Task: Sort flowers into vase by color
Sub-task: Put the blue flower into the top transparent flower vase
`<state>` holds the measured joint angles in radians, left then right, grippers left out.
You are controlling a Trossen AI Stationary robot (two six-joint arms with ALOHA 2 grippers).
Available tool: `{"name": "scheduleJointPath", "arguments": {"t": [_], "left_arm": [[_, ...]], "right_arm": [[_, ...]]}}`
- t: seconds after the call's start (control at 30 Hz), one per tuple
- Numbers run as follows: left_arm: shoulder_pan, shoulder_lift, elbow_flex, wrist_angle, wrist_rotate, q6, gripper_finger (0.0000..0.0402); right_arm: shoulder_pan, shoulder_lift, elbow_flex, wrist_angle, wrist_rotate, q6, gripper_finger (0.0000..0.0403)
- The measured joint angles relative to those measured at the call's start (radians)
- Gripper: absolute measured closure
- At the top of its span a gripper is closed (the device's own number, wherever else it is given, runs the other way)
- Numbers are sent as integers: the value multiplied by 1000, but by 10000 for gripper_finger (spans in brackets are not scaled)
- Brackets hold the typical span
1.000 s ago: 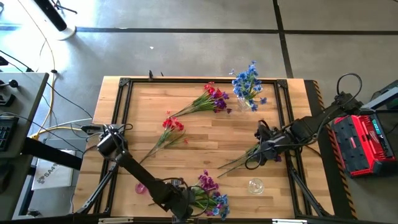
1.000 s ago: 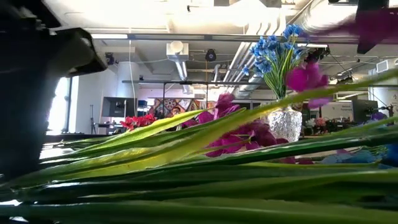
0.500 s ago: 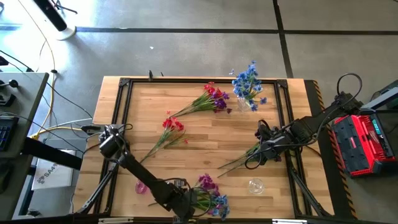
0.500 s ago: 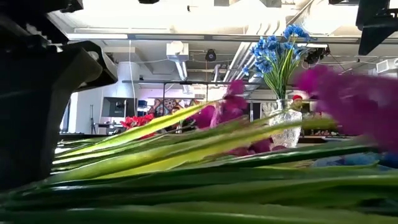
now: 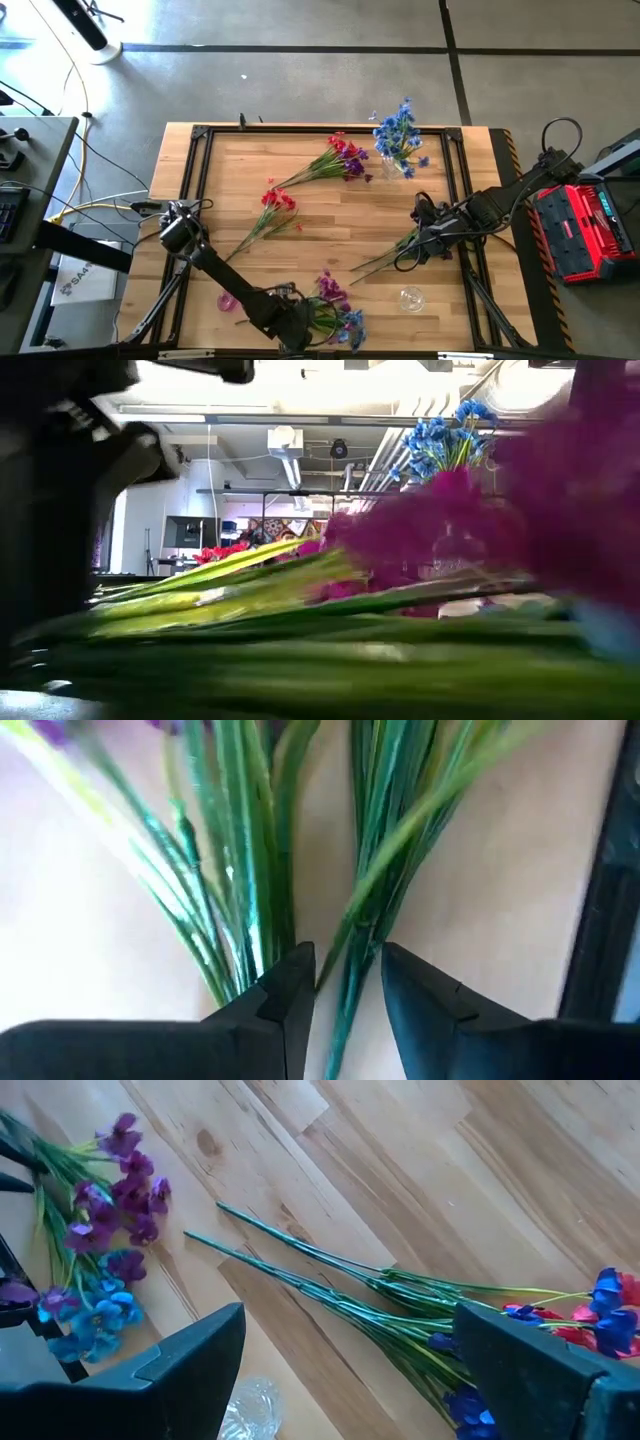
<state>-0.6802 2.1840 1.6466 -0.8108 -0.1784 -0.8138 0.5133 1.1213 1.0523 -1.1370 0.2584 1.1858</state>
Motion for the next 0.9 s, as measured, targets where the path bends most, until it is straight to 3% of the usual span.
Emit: {"name": "scheduleJointPath", "arguments": {"t": [0.3,0.57,0.9], "left_arm": [[19,-70,32,-58,-32,11,271],[-18,-30,-5,117,-9,33,268],[-13,-27,-99,163,-32,5,270]], "right_arm": [[0,0,0,-11,-2,0,58],[0,-1,0,-11,-4,3,58],[0,-1,0,-11,-8,3,58]]}}
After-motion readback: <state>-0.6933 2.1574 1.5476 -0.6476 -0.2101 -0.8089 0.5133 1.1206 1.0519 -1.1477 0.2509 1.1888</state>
